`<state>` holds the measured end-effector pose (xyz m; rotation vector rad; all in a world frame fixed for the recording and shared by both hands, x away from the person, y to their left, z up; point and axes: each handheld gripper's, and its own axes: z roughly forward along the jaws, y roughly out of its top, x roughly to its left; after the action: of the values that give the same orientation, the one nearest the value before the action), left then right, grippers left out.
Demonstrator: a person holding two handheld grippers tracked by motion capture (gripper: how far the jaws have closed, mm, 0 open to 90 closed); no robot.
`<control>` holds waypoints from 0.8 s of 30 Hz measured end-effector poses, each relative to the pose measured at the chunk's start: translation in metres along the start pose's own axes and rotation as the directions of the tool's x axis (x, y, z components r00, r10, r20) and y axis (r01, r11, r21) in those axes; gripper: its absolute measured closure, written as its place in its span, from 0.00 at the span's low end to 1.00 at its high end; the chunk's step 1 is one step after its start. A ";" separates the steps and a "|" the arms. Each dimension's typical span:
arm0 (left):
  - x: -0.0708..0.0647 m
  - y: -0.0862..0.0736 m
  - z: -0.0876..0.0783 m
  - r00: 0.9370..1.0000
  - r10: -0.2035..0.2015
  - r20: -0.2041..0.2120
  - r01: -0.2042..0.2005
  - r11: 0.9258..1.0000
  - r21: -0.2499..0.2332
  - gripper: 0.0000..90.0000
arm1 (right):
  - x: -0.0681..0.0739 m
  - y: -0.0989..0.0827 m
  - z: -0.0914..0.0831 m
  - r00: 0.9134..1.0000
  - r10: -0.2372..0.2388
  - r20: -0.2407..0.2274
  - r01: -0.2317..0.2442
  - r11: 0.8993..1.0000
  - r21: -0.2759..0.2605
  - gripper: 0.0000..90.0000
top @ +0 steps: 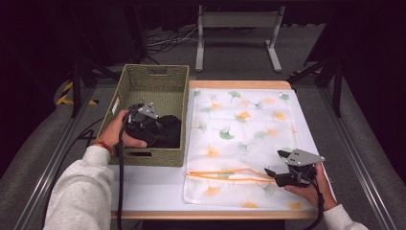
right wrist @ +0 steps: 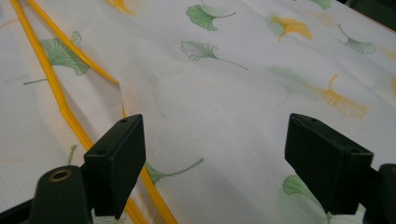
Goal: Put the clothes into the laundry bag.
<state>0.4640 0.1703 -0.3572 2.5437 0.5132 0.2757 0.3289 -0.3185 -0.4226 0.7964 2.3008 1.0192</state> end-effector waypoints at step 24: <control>0.001 0.015 0.063 0.997 0.026 0.072 -0.047 0.950 0.308 0.16 | 0.001 0.000 0.005 1.000 0.006 -0.017 -0.006 1.000 0.022 0.24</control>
<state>0.4878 0.1300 -0.4020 2.8583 0.5185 0.1295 0.3314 -0.3151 -0.4261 0.8064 2.3292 1.0088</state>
